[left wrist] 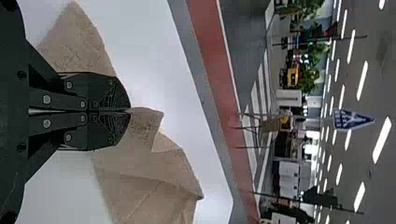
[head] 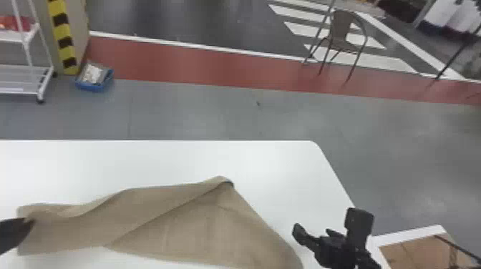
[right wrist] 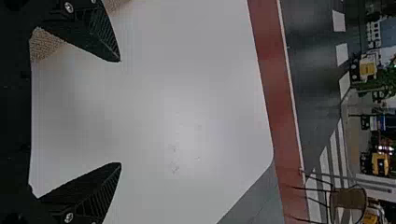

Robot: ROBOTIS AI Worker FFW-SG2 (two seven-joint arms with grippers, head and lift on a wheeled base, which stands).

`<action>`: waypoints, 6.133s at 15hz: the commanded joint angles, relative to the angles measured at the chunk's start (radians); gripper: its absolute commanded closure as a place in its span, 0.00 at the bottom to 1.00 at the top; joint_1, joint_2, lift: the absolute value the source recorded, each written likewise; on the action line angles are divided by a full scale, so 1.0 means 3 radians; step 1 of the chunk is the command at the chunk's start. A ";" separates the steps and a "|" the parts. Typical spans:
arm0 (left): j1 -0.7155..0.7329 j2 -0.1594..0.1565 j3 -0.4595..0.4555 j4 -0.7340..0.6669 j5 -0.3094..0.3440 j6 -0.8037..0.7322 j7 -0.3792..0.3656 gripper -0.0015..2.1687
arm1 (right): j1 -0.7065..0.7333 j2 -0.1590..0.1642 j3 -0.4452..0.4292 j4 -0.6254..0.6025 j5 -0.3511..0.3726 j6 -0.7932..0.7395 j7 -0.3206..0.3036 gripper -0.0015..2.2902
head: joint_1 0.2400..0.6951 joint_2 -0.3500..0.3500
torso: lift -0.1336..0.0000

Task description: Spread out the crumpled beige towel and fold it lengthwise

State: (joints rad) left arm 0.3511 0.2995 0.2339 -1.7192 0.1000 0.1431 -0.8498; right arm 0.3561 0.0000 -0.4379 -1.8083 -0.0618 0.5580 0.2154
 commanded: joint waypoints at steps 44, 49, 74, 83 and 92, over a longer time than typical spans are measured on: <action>-0.1743 -0.0676 -0.1235 0.0080 -0.0456 0.1781 0.1099 0.88 | 0.0674 0.0003 0.0672 -0.0343 0.1249 -0.0737 0.0806 0.06 | 1.00 0.19 | 1.00; -0.1927 -0.0855 -0.1618 0.0735 -0.0988 0.1781 0.1386 0.00 | 0.0628 0.0003 0.0672 -0.0318 0.1208 -0.0737 0.0857 0.06 | 1.00 0.14 | 1.00; -0.0685 -0.0758 -0.0749 -0.0344 -0.1075 0.1648 0.1278 0.02 | 0.0925 0.0003 0.0759 -0.0875 0.2625 -0.0134 0.1869 0.09 | 1.00 0.29 | 1.00; -0.0726 -0.0712 -0.0713 -0.0308 -0.1060 0.1638 0.1284 0.02 | 0.0720 0.0003 0.1020 -0.0829 0.3080 0.0398 0.1838 0.10 | 1.00 0.29 | 1.00; -0.0761 -0.0681 -0.0708 -0.0201 -0.1034 0.1566 0.1284 0.02 | 0.0664 0.0003 0.0974 -0.0804 0.3029 0.0224 0.1639 0.89 | 1.00 0.28 | 1.00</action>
State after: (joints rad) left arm 0.1229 0.0918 0.0202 -1.7815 -0.2111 0.6183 -0.4638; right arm 0.5455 0.0000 -0.1295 -2.0406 0.8774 0.6774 0.7302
